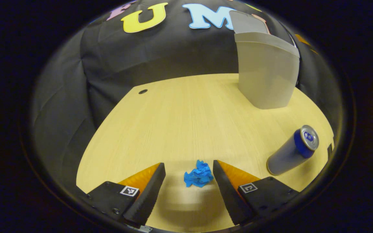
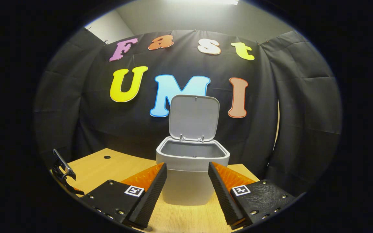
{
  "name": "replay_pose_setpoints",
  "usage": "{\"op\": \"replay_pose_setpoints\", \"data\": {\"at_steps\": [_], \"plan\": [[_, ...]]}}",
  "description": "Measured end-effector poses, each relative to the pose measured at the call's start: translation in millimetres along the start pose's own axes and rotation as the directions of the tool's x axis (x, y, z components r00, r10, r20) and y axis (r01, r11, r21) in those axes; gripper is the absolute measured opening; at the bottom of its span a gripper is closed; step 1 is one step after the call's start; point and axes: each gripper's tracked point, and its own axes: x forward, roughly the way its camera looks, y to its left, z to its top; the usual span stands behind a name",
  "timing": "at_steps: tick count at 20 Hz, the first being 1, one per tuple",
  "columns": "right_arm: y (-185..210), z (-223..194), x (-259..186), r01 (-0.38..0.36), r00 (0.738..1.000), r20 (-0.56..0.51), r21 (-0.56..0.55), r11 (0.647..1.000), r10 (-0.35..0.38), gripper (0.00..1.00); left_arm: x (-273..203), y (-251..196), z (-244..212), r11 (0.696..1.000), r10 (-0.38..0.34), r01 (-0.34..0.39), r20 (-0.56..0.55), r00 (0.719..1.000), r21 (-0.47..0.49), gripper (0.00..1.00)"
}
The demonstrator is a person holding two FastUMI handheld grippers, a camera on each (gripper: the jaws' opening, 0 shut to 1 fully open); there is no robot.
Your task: Press the lid of the desktop garbage bin to open it, pick up the crumpled paper on the desktop and throw it into the bin, then pick up the pop can on the desktop and drop it into the bin, and finally close the garbage bin lid.
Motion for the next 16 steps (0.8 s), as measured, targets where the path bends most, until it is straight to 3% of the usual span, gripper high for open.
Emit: {"op": "replay_pose_setpoints", "data": {"at_steps": [3,11,16], "plan": [[9,-3,0,-0.013,1.0,-0.022,-0.021,1.0,0.012,0.83,9,5,-12,1.0,-0.01,0.01,-0.006,1.0,-0.015,0.97],[26,-3,-2,-0.029,0.999,-0.043,-0.052,0.998,0.027,0.83,28,-17,-25,0.987,-0.142,0.142,0.005,0.99,-0.078,1.0],[25,-8,-6,-0.015,0.998,-0.059,-0.059,0.998,0.012,0.83,32,-24,-24,0.988,-0.153,0.154,0.025,0.988,-0.018,0.98]]}}
